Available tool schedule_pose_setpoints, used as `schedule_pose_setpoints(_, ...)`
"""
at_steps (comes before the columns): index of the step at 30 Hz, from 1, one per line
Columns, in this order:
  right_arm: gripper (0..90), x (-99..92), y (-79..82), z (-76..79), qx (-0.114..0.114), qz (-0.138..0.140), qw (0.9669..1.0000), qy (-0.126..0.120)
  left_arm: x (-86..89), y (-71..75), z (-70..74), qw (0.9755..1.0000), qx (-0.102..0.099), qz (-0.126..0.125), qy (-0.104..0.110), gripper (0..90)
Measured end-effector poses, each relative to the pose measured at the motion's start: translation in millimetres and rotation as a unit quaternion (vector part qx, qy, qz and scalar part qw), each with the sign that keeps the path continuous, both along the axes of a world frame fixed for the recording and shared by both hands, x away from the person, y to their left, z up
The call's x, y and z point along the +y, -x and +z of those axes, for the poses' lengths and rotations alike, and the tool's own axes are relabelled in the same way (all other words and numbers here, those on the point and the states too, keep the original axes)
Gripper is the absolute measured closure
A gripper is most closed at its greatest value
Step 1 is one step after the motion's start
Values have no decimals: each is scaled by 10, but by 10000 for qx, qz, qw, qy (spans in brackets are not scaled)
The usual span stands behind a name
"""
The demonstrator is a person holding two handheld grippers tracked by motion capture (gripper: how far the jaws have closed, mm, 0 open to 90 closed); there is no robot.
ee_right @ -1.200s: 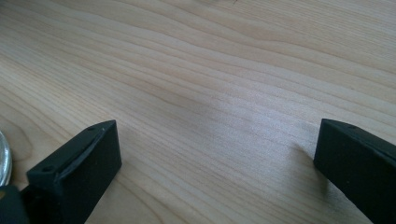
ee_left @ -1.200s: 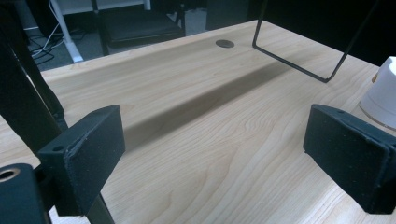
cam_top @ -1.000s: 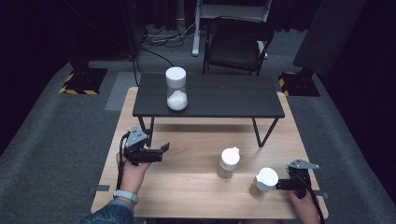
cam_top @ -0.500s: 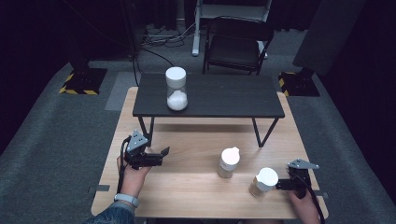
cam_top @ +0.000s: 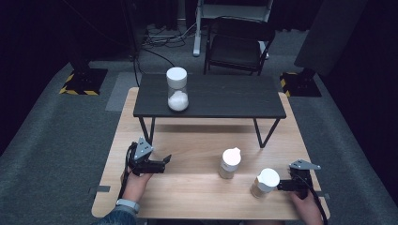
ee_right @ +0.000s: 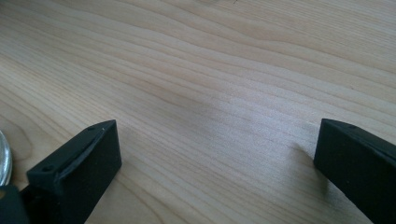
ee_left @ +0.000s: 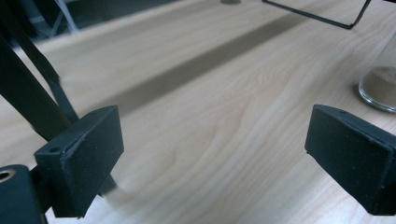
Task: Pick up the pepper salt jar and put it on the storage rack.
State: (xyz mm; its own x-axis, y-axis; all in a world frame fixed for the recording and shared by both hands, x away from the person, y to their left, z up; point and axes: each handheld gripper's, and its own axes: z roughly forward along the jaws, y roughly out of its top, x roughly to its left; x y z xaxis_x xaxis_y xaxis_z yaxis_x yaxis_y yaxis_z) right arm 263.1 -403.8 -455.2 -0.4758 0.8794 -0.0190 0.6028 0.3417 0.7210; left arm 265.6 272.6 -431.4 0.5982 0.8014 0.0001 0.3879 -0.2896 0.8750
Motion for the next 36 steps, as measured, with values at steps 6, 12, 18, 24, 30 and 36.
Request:
schedule_pose_setpoints(6, 6, 0, 0, 0, 1, -1, 10000, -1, -14, -28, -75, 9997, 211, 107, -20, 44)
schedule_pose_setpoints(12, 6, 0, -1, 0, 1, 0, 10000, -1, -29, -38, -108, 9990, 359, 210, -137, 44)
schedule_pose_setpoints(18, 11, -11, -3, 0, 9, -2, 10000, -27, -42, -47, -134, 9982, 445, 246, -314, 45)
schedule_pose_setpoints(24, 11, -14, -5, 0, 7, 12, 10000, -29, -54, -60, -195, 9974, 562, 280, -345, 45)
schedule_pose_setpoints(30, 10, -14, -6, 1, 9, 16, 10000, -26, -110, -87, -235, 9957, 708, 328, -506, 45)
schedule_pose_setpoints(36, 4, -10, -6, 0, 2, 32, 10000, -3, -174, -113, -253, 9936, 828, 334, -697, 46)
